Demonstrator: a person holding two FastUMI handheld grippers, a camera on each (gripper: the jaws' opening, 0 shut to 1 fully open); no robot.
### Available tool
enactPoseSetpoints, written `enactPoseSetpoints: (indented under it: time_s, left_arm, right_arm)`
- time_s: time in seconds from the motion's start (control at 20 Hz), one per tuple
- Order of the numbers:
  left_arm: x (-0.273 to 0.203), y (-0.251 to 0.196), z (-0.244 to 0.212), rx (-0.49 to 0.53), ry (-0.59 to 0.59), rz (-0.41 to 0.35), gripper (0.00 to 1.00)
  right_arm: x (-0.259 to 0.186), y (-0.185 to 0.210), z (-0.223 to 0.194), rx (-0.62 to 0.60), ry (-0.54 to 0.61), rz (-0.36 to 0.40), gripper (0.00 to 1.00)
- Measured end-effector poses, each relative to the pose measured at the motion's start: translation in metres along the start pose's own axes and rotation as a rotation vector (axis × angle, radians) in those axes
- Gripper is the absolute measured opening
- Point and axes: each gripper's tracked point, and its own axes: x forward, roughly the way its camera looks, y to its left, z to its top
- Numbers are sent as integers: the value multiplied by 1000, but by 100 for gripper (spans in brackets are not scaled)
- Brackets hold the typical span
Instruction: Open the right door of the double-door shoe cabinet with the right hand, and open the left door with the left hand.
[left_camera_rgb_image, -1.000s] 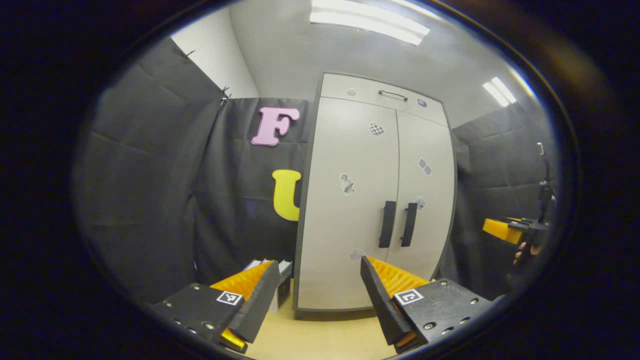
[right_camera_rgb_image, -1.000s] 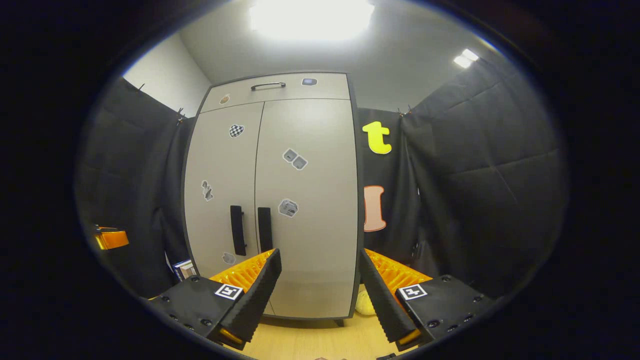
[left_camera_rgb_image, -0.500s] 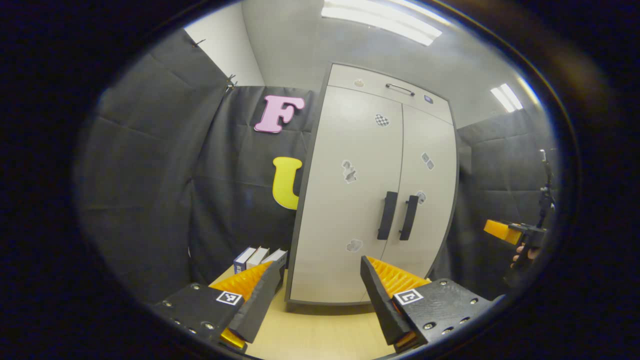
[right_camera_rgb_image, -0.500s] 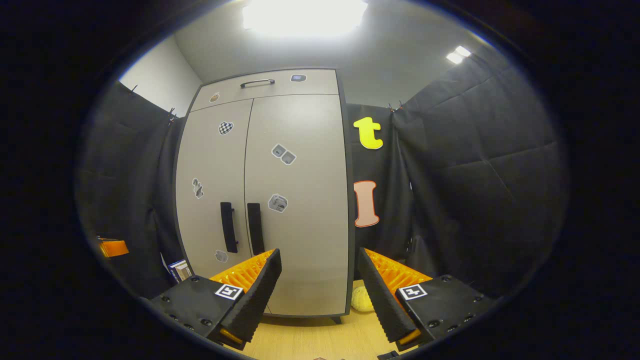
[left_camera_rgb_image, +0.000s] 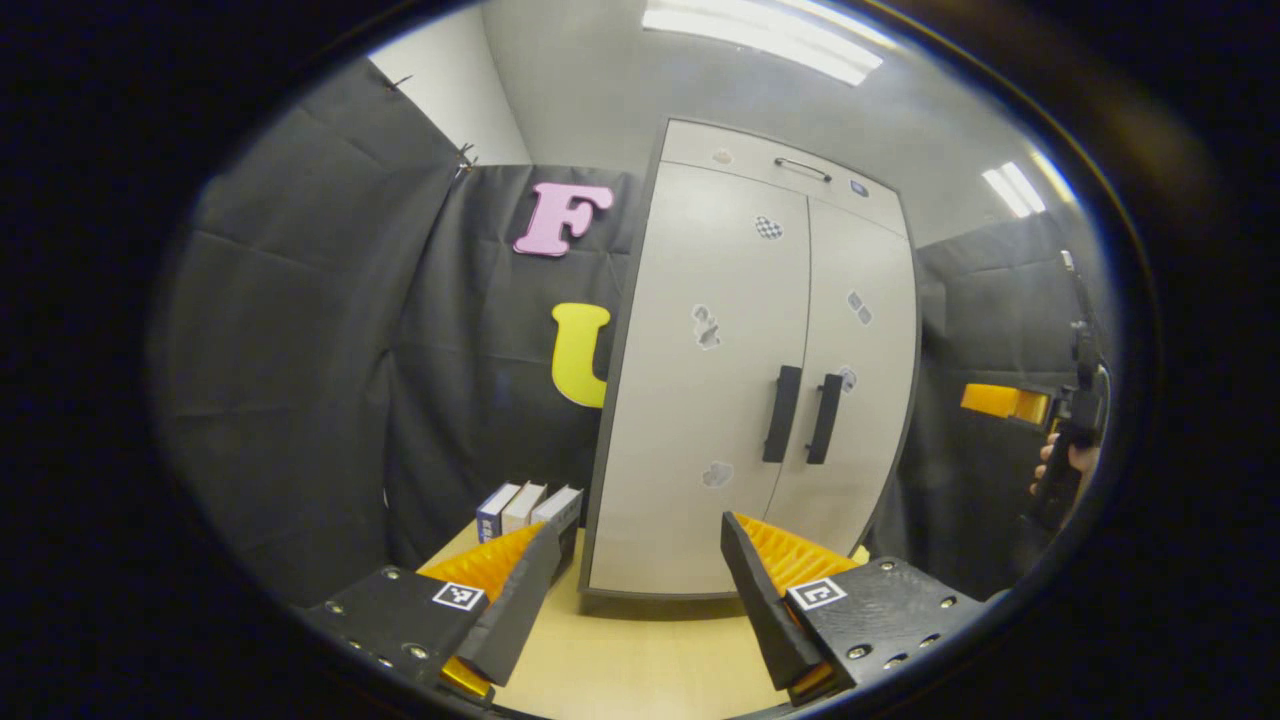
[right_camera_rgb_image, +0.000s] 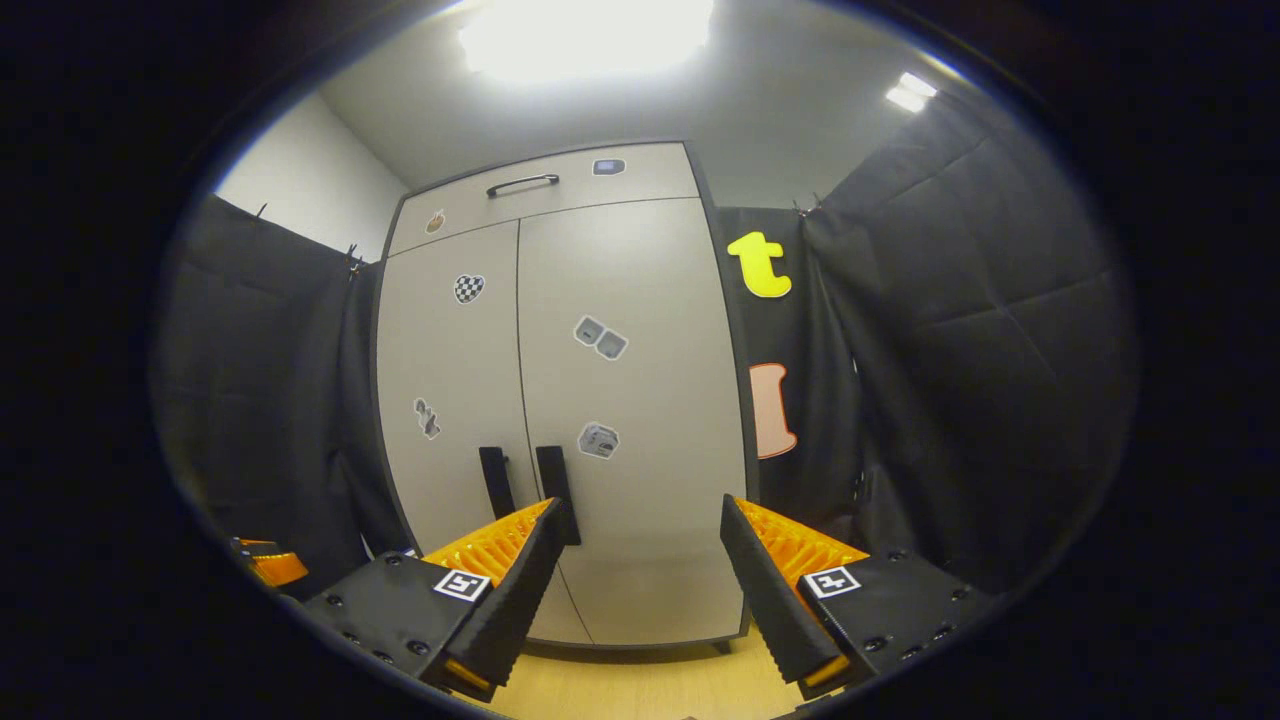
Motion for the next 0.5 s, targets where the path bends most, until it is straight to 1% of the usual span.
enactPoseSetpoints:
  time_s: [0.05, 0.1, 0.15, 0.2, 0.3, 0.35, 0.45, 0.5]
  left_arm:
    - [-1, -1, -2, -5, 4, -4, 94]
    - [-1, 0, -3, -6, 6, -4, 96]
    - [-2, 1, -5, -5, 9, -3, 96]
    - [-3, 2, -6, -5, 11, -2, 96]
    - [-5, 4, -7, -9, 14, -1, 94]
    - [-6, 6, -9, -11, 14, 2, 96]
    - [-9, 12, -11, -16, 17, 15, 96]
    - [-11, 16, -12, -22, 21, 23, 94]
  right_arm:
    - [5, 5, 6, -5, -3, 9, 98]
    - [12, 8, 11, -14, -5, 11, 93]
    - [17, 12, 13, -19, 1, 15, 93]
    - [24, 18, 12, -22, 10, 26, 98]
    - [39, 26, 15, -25, 28, 47, 98]
    - [47, 30, 16, -28, 33, 56, 98]
    - [62, 38, 18, -29, 32, 69, 98]
    - [68, 43, 19, -29, 32, 74, 98]
